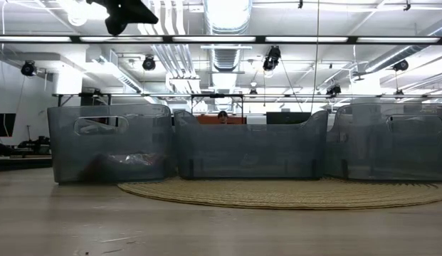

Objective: Pick and place Granola Bars by type
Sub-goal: Put the red granola bar into the left black bin

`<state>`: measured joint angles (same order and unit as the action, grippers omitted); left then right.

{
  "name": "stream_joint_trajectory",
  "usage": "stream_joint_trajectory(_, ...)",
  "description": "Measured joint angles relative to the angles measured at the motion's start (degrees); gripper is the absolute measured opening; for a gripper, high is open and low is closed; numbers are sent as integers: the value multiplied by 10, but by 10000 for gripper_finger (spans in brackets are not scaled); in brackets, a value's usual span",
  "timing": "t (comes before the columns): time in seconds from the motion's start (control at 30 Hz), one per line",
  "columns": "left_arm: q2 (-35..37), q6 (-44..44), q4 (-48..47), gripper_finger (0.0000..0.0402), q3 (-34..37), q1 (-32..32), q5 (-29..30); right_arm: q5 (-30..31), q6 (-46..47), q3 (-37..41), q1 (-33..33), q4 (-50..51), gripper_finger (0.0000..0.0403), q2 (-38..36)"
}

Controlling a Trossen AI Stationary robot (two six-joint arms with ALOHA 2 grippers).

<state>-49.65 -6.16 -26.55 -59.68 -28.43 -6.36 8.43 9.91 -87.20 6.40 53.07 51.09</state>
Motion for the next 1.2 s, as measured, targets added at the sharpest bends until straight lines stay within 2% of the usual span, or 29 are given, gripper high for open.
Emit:
stream_joint_trajectory(0.13,-15,8,0,0,0,-24,-38,1,0,0,0,0,8,0)
stream_joint_trajectory(0.23,-26,33,0,0,0,-33,-46,1,0,0,0,0,8,0)
stream_joint_trajectory(0.63,-61,35,-4,6,0,-63,-46,4,0,0,0,0,8,0)
stream_joint_trajectory(1.2,-62,92,-46,18,0,-68,-47,7,4,0,0,0,8,10)
